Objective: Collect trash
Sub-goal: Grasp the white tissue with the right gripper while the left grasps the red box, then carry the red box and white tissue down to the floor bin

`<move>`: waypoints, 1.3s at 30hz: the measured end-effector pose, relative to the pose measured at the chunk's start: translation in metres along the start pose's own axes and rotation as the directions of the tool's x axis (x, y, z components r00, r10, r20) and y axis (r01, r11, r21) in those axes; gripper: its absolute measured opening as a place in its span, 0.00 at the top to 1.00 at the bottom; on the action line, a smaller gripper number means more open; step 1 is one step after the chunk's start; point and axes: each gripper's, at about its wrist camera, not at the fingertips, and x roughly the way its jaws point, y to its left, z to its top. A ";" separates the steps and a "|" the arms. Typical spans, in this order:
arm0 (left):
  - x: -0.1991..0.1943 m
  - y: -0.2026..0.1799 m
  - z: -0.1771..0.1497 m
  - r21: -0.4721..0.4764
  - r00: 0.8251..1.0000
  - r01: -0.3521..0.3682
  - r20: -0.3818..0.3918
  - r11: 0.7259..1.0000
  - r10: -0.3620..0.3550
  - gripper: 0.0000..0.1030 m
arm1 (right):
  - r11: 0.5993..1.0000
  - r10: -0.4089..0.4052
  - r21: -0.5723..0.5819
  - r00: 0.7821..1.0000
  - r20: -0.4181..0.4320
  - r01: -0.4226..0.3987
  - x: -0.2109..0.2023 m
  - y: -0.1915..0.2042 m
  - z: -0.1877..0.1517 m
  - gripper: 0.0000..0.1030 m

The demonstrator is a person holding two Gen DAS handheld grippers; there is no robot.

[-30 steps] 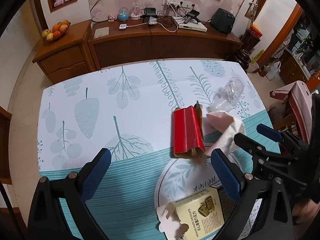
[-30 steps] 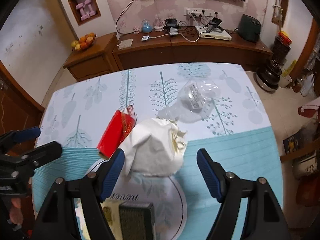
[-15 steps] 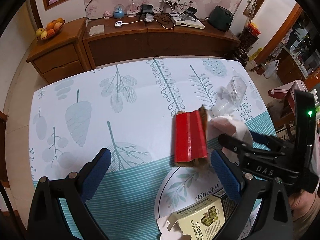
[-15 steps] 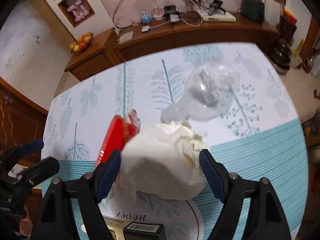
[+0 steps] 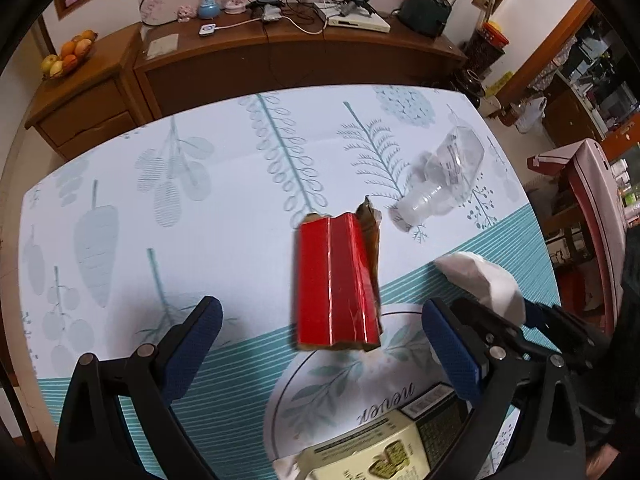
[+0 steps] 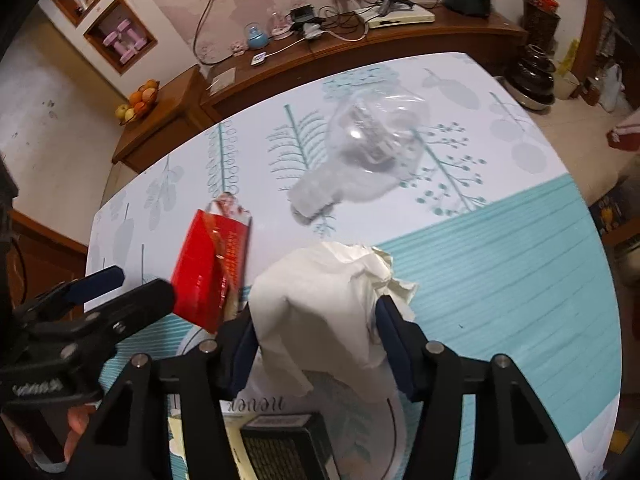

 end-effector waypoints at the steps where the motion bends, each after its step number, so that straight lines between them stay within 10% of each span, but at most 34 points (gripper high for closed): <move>1: 0.003 -0.003 0.001 -0.001 1.000 0.003 -0.002 1.000 -0.003 0.04 | 1.000 -0.007 0.013 1.000 0.004 0.007 -0.002 -0.003 -0.002 0.46; 17: 0.038 -0.020 -0.005 0.019 0.996 -0.076 -0.048 0.997 0.076 0.58 | 0.989 -0.054 0.138 0.995 0.078 0.043 -0.013 -0.035 -0.013 0.46; 39: -0.107 -0.080 -0.124 0.088 0.995 -0.016 0.100 0.996 0.007 0.60 | 0.992 0.025 0.115 0.987 0.162 -0.044 -0.101 -0.041 -0.095 0.47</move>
